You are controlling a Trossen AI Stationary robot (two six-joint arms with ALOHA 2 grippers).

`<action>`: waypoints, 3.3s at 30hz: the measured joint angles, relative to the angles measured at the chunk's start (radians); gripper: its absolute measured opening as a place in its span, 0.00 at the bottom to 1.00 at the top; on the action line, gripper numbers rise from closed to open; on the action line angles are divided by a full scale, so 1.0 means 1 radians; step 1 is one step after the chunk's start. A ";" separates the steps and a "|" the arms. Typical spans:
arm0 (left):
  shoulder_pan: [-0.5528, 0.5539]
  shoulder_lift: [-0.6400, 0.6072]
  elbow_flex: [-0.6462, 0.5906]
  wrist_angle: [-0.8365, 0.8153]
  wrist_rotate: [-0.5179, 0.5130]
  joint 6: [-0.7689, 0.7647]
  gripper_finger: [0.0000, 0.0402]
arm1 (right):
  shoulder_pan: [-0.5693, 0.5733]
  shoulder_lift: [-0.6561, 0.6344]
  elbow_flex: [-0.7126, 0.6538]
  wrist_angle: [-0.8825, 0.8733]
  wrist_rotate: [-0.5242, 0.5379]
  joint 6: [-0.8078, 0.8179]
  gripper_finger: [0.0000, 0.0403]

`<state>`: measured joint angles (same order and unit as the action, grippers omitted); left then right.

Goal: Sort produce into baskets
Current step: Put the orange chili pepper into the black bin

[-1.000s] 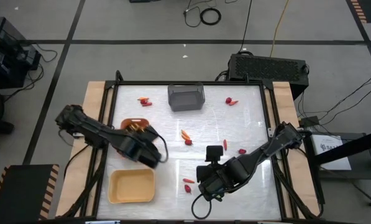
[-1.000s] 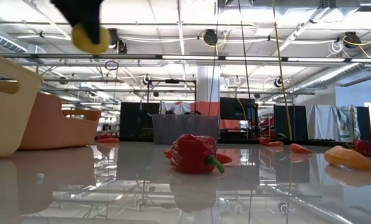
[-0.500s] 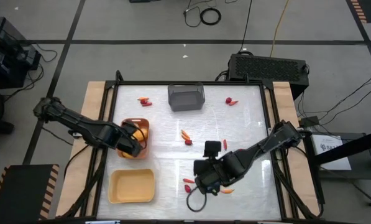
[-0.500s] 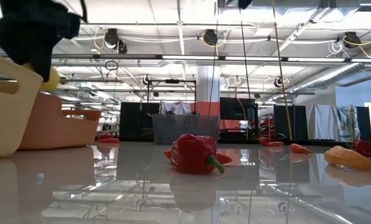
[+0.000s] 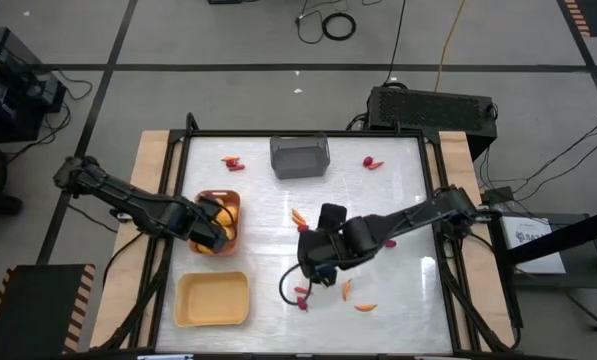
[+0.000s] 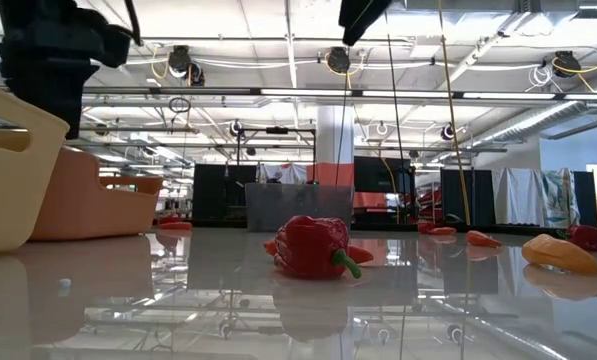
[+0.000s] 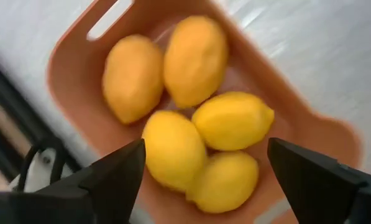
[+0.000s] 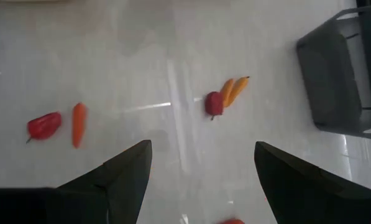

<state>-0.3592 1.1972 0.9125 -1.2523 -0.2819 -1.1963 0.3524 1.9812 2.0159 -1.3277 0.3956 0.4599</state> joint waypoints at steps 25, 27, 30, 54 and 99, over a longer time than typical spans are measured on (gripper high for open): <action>0.226 0.350 0.023 0.963 0.141 1.052 0.86 | 0.123 -0.147 -0.026 -0.243 0.070 0.440 0.69; 0.269 0.402 0.050 0.982 0.163 1.096 0.86 | 0.145 -0.170 -0.052 -0.242 0.083 0.457 0.69; 0.340 0.480 0.114 0.973 0.194 1.108 0.86 | 0.170 -0.220 -0.119 -0.242 0.090 0.471 0.69; 0.501 0.774 0.369 0.834 0.316 1.438 0.70 | 0.194 -0.987 -1.099 0.321 0.097 0.650 0.69; 0.532 0.732 0.365 0.762 0.404 1.312 0.03 | 0.193 -0.892 -1.153 0.494 0.101 0.732 0.69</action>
<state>0.1726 1.9291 1.2774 -0.4898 0.1219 0.1159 0.5449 1.0897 0.8631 -0.8341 0.4964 1.1920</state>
